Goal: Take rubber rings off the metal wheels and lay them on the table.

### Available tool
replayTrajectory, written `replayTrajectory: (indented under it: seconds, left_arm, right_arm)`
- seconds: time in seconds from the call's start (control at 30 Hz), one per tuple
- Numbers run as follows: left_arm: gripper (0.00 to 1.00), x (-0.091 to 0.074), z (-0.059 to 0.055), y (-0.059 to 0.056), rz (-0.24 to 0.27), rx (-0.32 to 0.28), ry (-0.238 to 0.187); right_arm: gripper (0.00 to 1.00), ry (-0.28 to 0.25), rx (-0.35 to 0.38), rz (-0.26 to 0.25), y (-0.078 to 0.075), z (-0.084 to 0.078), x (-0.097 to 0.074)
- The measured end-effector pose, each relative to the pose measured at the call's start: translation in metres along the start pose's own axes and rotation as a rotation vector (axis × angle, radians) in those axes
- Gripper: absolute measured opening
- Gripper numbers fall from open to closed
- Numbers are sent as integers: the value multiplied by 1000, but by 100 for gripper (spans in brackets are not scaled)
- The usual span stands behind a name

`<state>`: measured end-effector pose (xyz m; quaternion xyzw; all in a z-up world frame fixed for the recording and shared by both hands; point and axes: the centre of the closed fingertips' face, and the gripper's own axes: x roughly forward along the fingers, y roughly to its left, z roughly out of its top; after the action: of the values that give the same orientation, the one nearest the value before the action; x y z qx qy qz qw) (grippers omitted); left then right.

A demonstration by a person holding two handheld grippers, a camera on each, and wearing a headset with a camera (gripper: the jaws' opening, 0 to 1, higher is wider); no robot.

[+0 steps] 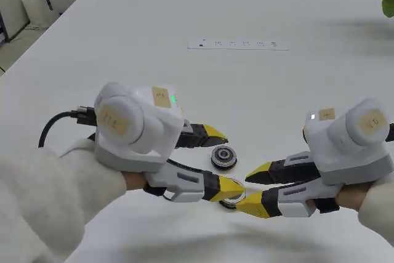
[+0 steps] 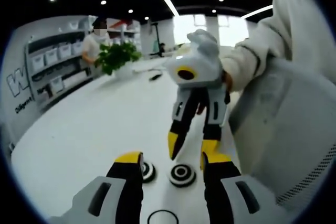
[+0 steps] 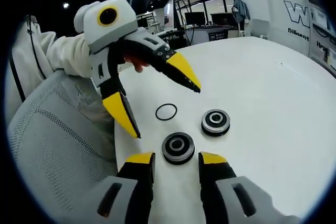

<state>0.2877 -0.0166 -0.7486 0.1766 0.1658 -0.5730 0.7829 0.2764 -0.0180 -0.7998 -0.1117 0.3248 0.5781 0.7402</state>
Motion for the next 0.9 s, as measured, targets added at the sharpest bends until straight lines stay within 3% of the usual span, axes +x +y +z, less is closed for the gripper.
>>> replayTrajectory:
  seconds: [0.2,0.47,0.63,0.9]
  left_arm:
    - [33,6,-14,-6,-34,3,13]
    - [28,18,-30,-12,-65,-4,48]
    - [24,21,-37,-13,-64,3,65]
    - [17,23,-38,-12,-52,-16,51]
  right_arm:
    - [28,2,-2,-5,-1,-2,1]
    - [25,14,-7,-4,0,-7,6]
    - [23,30,-28,-6,1,-10,9]
    - [19,32,-63,-21,-3,-11,9]
